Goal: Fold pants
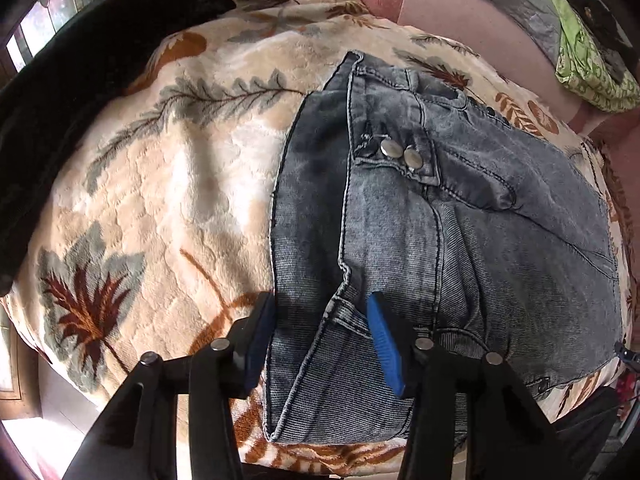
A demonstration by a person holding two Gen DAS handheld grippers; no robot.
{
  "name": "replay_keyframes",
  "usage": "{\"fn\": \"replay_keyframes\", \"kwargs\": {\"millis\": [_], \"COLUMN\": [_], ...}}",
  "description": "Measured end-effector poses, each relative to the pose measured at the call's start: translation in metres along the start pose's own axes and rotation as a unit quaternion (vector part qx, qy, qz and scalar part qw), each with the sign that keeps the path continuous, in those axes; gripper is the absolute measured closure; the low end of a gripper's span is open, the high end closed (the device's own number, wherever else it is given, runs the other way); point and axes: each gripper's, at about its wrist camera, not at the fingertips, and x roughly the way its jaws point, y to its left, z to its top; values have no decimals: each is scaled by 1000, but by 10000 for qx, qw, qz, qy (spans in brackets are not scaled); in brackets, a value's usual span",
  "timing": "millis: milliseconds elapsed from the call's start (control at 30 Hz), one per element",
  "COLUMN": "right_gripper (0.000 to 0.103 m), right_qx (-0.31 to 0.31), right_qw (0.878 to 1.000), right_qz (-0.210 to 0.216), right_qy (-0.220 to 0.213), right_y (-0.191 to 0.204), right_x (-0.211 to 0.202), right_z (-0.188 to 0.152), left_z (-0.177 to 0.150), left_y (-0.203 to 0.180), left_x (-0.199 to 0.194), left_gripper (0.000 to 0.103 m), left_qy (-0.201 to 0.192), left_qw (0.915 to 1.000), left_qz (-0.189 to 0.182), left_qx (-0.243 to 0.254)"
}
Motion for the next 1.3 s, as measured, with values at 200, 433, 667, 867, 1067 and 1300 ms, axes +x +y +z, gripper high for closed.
{"fn": "replay_keyframes", "kwargs": {"millis": [200, 433, 667, 867, 1067, 1300], "right_gripper": [69, 68, 68, 68, 72, 73], "right_qx": [-29, -3, -13, -19, -213, -571], "right_qw": [10000, 10000, 10000, 10000, 9995, 9918], "right_qz": [-17, 24, 4, 23, -211, -1077], "right_qy": [17, -6, 13, 1, -48, -372], "right_y": [-1, -4, -3, -4, 5, 17], "right_x": [0, 0, 0, 0, -4, -14], "right_z": [0, -1, 0, -1, 0, 1], "left_z": [-9, -8, 17, 16, 15, 0], "left_y": [-18, -17, -19, -15, -14, -21], "left_x": [-17, -17, -22, 11, -3, -13], "left_gripper": [78, 63, 63, 91, 96, 103], "left_qy": [-426, -490, -624, 12, -91, -256], "left_qw": [9977, 9954, 9973, 9999, 9993, 9919], "left_qz": [321, 647, -23, -78, 270, 1096], "left_qx": [420, 504, 385, 147, 242, 595]}}
